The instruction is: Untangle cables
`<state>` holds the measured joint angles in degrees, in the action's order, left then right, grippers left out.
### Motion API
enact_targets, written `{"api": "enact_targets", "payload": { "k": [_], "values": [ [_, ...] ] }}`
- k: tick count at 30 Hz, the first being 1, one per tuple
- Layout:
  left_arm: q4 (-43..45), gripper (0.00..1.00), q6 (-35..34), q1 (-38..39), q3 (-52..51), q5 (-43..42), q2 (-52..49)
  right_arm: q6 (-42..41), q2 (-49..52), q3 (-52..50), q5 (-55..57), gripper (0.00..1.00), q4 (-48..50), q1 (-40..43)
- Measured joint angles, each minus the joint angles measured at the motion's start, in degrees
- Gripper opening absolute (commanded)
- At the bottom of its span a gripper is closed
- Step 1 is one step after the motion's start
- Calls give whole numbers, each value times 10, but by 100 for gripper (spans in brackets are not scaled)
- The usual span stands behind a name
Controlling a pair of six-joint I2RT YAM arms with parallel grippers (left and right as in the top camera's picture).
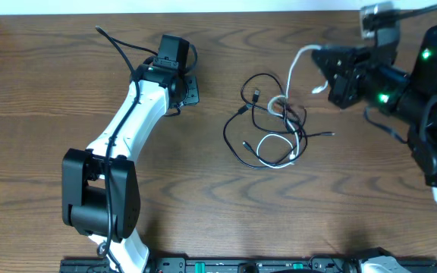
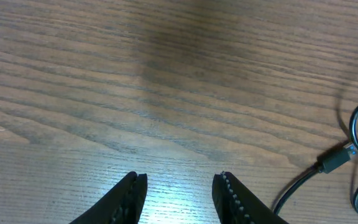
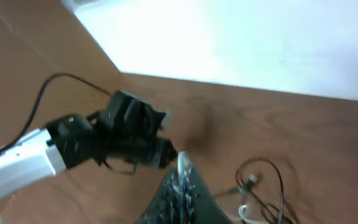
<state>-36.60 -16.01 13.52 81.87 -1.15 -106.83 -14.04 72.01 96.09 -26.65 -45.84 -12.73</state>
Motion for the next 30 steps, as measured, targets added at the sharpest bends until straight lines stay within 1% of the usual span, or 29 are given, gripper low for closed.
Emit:
{"api": "enact_targets", "payload": {
  "k": [5, 14, 16, 18, 19, 20, 21, 23, 25, 28, 30],
  "values": [
    [0, 40, 0, 0, 0, 0, 0, 22, 37, 135, 10, 1, -60, 0],
    [-1, 40, 0, 0, 0, 0, 0, 37, 132, 407, 13, 1, -122, 16],
    [-1, 40, 0, 0, 0, 0, 0, 39, 146, 440, 15, 1, -160, 20],
    [-1, 40, 0, 0, 0, 0, 0, 40, 152, 449, 19, 1, -216, 20],
    [-1, 40, 0, 0, 0, 0, 0, 41, 155, 449, 23, 3, -243, 20],
    [-1, 40, 0, 0, 0, 0, 0, 41, 160, 449, 28, 9, -268, 20],
    [-1, 40, 0, 0, 0, 0, 0, 42, 167, 449, 36, 17, -297, 20],
    [-2, 40, 0, 0, 0, 0, 0, 40, 186, 446, 56, 27, -342, 20],
    [0, 40, 0, 0, 0, 0, 0, 44, 210, 445, 72, 40, -393, 20],
    [-1, 40, 0, 0, 0, 0, 0, 43, 254, 441, 87, 39, -451, 20],
    [-2, 41, 0, 0, 0, 0, 0, 42, 290, 440, 94, 40, -487, 20]
  ]
}}
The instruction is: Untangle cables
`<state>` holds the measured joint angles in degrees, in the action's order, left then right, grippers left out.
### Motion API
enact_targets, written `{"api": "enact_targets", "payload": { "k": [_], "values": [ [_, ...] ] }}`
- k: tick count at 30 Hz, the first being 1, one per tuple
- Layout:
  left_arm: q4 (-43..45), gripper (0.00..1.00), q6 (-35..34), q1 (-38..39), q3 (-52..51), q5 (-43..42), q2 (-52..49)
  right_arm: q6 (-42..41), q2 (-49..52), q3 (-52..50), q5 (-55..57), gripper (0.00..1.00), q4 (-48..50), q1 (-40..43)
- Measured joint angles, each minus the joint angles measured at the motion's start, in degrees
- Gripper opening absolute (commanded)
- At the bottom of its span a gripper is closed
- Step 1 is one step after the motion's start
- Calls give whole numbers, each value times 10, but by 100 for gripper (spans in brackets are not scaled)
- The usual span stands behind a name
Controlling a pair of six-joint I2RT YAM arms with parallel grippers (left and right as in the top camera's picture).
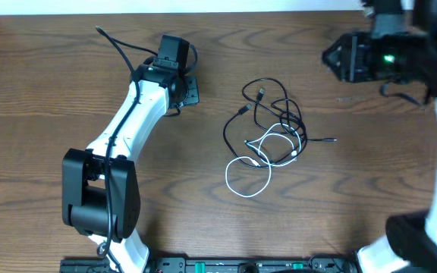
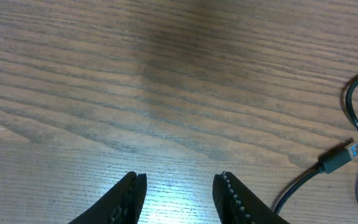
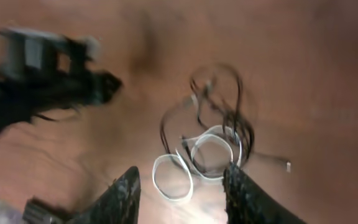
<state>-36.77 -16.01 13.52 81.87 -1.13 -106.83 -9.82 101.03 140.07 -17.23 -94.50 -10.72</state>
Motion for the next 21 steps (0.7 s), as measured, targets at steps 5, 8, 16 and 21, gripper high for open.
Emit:
{"api": "enact_targets", "payload": {
  "k": [5, 8, 16, 21],
  "values": [
    [0, 41, 0, 0, 0, 0, 0, -1, 70, -19, 7, 52, -24, 0],
    [0, 41, 0, 0, 0, 0, 0, -3, 90, -53, 9, 52, -24, -1],
    [0, 42, 0, 0, 0, 0, 0, -20, 93, -203, 48, 29, -16, -3],
    [0, 41, 0, 0, 0, 0, 0, -36, 93, -309, 64, 21, 38, -12]
  ]
}}
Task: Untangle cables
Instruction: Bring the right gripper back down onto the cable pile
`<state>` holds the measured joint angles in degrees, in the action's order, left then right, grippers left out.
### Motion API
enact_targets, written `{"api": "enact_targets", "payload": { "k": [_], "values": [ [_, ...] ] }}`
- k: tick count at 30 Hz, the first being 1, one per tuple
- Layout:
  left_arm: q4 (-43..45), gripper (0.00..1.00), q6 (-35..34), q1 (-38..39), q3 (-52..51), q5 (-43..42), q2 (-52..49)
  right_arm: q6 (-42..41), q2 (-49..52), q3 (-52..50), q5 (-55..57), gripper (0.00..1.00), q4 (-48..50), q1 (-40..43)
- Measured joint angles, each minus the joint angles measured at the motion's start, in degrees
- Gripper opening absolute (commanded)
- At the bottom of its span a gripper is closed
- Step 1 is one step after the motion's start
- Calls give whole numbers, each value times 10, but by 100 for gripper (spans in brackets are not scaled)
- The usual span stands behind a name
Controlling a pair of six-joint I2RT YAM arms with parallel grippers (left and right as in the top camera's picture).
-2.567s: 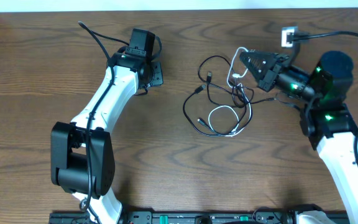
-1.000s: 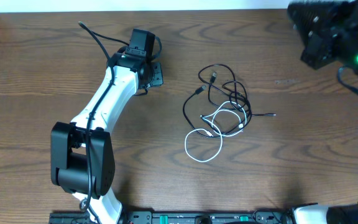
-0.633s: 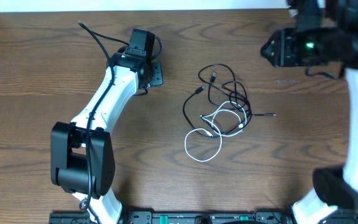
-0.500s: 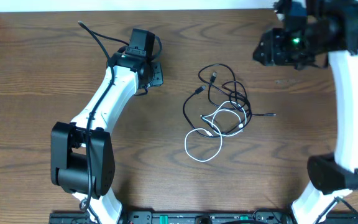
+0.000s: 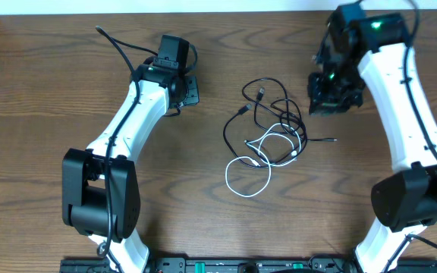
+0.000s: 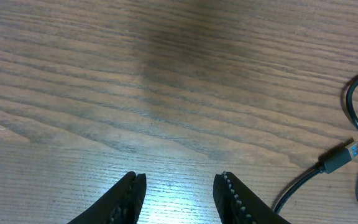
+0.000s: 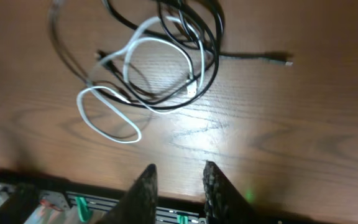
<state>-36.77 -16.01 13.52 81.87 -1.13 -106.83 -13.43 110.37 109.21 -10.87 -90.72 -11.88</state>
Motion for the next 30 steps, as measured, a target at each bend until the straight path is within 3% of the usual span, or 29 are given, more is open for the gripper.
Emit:
{"api": "enact_targets", "payload": {
  "k": [8, 15, 22, 30],
  "values": [
    [0, 41, 0, 0, 0, 0, 0, -26, 0, -161, -2, 31, 128, -23],
    [0, 41, 0, 0, 0, 0, 0, -46, 0, -249, -47, 31, 315, -34],
    [0, 41, 0, 0, 0, 0, 0, -143, 0, -337, -59, 31, 510, -71],
    [0, 41, 0, 0, 0, 0, 0, -267, 0, -403, 7, 31, 603, -94]
  ]
}}
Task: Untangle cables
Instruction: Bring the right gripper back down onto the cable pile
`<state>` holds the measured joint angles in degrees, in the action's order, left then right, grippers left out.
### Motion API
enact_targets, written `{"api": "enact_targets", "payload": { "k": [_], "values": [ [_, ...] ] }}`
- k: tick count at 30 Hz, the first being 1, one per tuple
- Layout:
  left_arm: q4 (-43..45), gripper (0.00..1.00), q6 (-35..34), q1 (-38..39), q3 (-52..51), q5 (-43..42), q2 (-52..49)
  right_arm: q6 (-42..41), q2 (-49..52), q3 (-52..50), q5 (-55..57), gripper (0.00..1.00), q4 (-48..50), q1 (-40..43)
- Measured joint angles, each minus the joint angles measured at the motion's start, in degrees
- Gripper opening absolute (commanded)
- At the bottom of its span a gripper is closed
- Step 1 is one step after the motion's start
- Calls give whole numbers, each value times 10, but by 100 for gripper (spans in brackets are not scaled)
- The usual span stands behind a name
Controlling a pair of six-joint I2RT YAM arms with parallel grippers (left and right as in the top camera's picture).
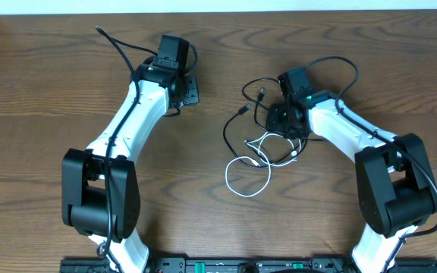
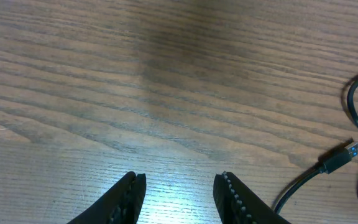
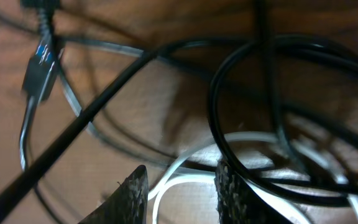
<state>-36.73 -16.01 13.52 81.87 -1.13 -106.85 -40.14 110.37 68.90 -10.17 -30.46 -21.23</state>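
Note:
A tangle of black cables (image 1: 273, 114) with a white cable (image 1: 249, 178) woven through it lies mid-table. My right gripper (image 1: 278, 125) is down on the tangle's middle. The right wrist view shows my right gripper (image 3: 180, 173) open, with two strands of the white cable (image 3: 191, 153) running between its fingers and black loops (image 3: 213, 106) just beyond. My left gripper (image 1: 194, 89) stands open left of the tangle, and the left wrist view shows my left gripper (image 2: 179, 186) over bare wood with nothing in it.
A black USB plug (image 2: 337, 158) with its lead lies right of the left fingers. Another plug (image 3: 40, 68) shows at the upper left of the right wrist view. One thin black end (image 1: 326, 138) sticks out to the right of the tangle. The table is wood.
My right gripper, then high over the tangle's right side, is now low on the tangle's middle, open astride the white cable. The left arm and the cables have not moved.
At first my right gripper was shut on the white cable, holding it up toward the far right. Then the cable lay back on the table with a loop toward the front and the gripper was open, high up. It came over the tangle and now sits down in it.

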Motion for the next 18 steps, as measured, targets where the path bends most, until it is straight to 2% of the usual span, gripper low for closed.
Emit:
{"api": "enact_targets", "payload": {
  "k": [3, 7, 15, 16, 18],
  "values": [
    [0, 41, 0, 0, 0, 0, 0, -28, 0, -10, 21, 29, 26, -2],
    [0, 41, 0, 0, 0, 0, 0, -64, 0, -15, 36, 19, 40, -3],
    [0, 41, 0, 0, 0, 0, 0, -132, 6, -19, 56, 18, 57, -16],
    [0, 41, 0, 0, 0, 0, 0, -134, 7, -19, 57, 16, 57, -17],
    [0, 41, 0, 0, 0, 0, 0, -145, 11, -18, 57, 1, 66, -21]
  ]
}}
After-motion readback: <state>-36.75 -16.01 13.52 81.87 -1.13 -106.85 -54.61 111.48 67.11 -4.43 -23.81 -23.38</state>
